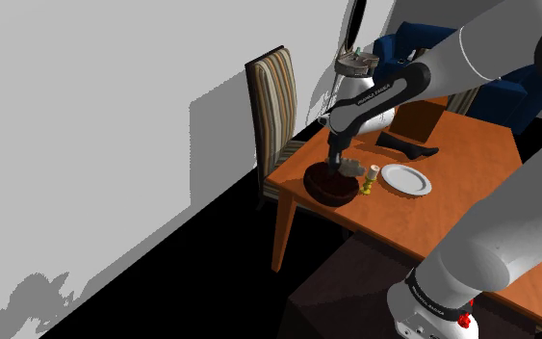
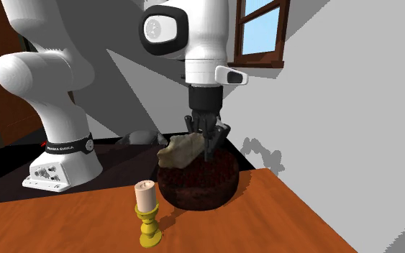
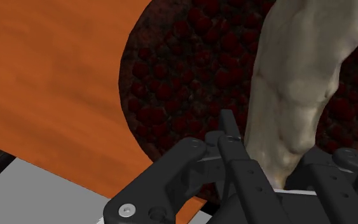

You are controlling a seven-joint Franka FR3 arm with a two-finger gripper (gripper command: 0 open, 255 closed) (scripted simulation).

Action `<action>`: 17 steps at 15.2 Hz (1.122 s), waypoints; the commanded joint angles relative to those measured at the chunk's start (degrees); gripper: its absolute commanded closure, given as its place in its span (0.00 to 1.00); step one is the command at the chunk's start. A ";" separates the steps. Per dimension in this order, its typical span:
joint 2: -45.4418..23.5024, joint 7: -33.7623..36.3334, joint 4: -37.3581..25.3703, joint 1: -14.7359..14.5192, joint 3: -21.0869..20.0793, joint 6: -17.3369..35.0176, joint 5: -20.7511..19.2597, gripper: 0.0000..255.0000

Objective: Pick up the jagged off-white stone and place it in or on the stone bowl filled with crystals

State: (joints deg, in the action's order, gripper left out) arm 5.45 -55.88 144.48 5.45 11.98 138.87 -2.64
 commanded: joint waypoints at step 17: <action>5.12 0.76 -2.61 0.20 -0.28 -8.25 -1.06 0.00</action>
State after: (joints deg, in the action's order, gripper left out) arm 10.57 -55.12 141.89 5.65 11.70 130.65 -3.71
